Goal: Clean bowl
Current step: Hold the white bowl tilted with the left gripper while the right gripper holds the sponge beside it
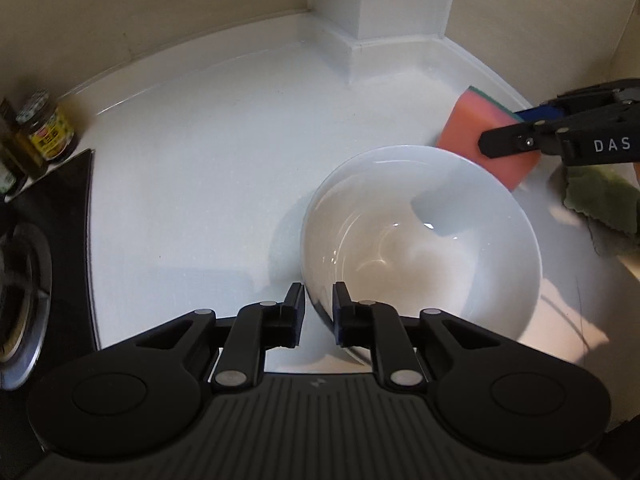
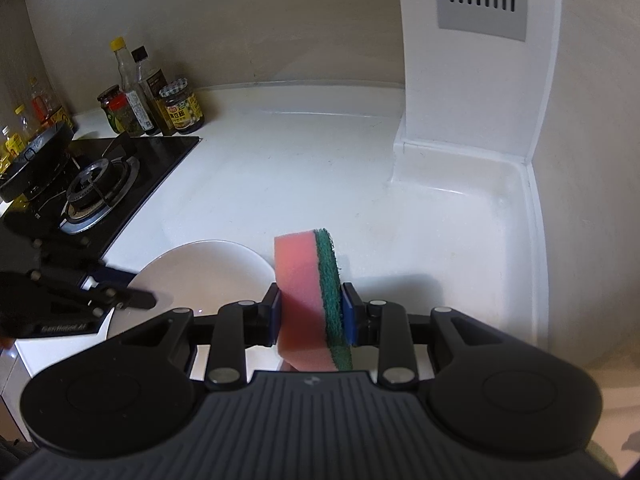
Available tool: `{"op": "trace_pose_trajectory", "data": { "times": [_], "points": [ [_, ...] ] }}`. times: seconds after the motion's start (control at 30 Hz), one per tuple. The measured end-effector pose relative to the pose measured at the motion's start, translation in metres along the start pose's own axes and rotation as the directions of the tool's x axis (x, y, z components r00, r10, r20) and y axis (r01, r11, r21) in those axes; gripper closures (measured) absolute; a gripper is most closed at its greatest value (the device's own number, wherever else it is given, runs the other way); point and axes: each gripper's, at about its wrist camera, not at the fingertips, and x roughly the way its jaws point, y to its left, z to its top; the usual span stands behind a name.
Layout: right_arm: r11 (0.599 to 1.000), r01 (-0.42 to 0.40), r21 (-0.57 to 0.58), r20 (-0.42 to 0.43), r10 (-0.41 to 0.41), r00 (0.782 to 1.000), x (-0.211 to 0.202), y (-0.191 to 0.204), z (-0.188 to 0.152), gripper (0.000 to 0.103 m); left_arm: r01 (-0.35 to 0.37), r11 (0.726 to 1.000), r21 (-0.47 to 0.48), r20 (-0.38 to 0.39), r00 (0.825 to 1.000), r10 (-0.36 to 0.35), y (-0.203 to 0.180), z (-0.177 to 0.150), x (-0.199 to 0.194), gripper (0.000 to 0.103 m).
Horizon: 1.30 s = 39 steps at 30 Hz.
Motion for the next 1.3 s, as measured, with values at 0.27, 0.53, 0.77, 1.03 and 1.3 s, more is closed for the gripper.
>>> {"op": "trace_pose_trajectory", "data": {
  "times": [0.27,0.53,0.77,1.03,1.3],
  "points": [
    [1.000,0.002,-0.027,-0.019,-0.002,1.000,-0.004,0.008,-0.004,0.077,0.023,0.981,0.192,0.011,1.000,-0.026,-0.004,0.014,0.015,0.090],
    [0.998,0.045,-0.037,-0.010,-0.045,0.999,0.006,0.006,0.006,0.077,0.041,0.932,0.360,0.016,0.999,-0.049,-0.005,0.031,0.028,0.086],
    [1.000,0.030,-0.003,0.001,-0.030,1.000,0.003,0.001,0.002,0.077,0.037,0.999,-0.020,0.015,0.999,-0.037,0.006,0.011,0.009,0.086],
    [0.999,0.032,-0.016,-0.013,-0.033,0.999,-0.001,0.010,-0.003,0.077,-0.014,0.999,0.039,-0.013,1.000,0.014,-0.005,0.013,0.016,0.088],
    [0.999,0.040,-0.021,-0.015,-0.041,0.999,0.007,0.007,0.008,0.077,0.032,0.906,0.422,-0.009,0.999,-0.031,-0.014,0.022,0.020,0.087]
  ]
}}
